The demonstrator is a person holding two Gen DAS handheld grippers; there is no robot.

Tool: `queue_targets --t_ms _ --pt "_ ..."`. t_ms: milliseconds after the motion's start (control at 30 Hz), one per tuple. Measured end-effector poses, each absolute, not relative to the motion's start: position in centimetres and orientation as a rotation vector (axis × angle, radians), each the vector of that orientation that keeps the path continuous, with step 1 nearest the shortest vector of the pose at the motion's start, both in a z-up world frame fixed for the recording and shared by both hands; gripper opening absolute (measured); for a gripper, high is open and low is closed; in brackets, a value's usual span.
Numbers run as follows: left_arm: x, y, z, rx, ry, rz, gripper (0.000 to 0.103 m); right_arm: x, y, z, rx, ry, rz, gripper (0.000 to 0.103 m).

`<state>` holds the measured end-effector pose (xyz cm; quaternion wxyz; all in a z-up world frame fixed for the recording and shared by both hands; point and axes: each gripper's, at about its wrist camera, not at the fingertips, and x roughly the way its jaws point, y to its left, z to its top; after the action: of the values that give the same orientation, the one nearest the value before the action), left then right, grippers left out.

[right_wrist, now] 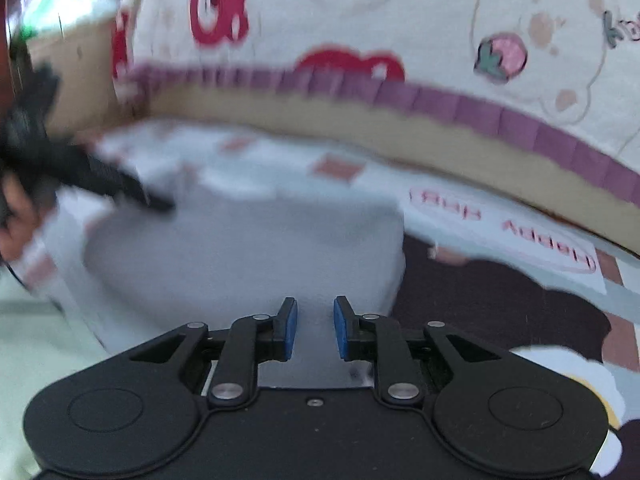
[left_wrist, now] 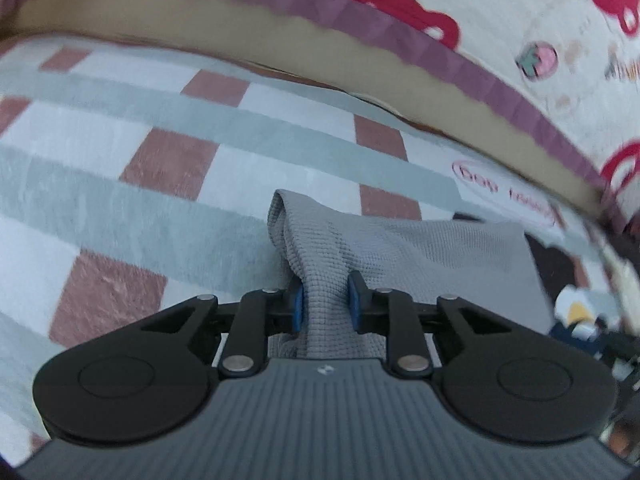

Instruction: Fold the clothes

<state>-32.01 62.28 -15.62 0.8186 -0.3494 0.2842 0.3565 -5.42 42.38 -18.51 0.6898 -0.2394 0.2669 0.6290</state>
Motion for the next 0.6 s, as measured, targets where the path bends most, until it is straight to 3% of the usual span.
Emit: queue_targets --t_ms 333,467,600 --pt "-31.2 62.6 -16.5 -0.801 0.602 0.833 0.021 -4.4 41.4 -19.6 -0.515 0.645 1.378 0.021" --pt "-31.9 63.2 -16.6 -0.848 0.587 0.855 0.031 -4.3 41.3 -19.7 -0.491 0.664 1.373 0.023" --pt "-35.3 62.6 -14.7 -0.931 0.524 0.971 0.026 -4.1 41.2 -19.7 -0.49 0.677 1.377 0.024"
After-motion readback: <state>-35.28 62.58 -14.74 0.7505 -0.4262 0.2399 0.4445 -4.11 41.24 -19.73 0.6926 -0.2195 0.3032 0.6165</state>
